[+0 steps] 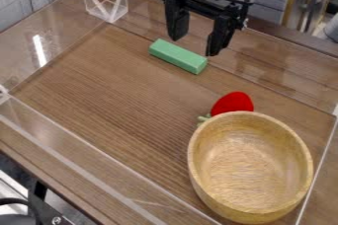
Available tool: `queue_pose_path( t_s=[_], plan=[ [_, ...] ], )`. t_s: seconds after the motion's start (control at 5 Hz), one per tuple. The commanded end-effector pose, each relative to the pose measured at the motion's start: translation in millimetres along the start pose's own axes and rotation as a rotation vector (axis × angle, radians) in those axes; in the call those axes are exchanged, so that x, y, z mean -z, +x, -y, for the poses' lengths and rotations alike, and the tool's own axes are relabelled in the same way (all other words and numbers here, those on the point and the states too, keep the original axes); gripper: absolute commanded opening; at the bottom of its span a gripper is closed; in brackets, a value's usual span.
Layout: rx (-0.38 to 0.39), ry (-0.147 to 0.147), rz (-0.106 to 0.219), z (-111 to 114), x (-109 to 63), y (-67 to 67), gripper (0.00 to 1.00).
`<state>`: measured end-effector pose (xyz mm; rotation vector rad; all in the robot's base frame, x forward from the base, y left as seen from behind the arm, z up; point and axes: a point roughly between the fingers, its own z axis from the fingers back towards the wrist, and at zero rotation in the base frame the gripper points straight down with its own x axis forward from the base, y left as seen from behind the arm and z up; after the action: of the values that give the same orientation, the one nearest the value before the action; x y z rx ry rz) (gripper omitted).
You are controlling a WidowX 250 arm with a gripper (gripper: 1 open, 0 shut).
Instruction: Move the red fruit to the left
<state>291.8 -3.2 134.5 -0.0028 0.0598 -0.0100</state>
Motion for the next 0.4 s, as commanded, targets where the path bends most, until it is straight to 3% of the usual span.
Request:
queue_pose_path(
  t_s=[0.0, 0.2],
  plan=[
    [0.048, -0.01, -0.007, 5, -0.6, 1.7, 1.0],
    [0.09, -0.023, -0.004, 22, 13.6, 2.7, 1.0]
  ],
)
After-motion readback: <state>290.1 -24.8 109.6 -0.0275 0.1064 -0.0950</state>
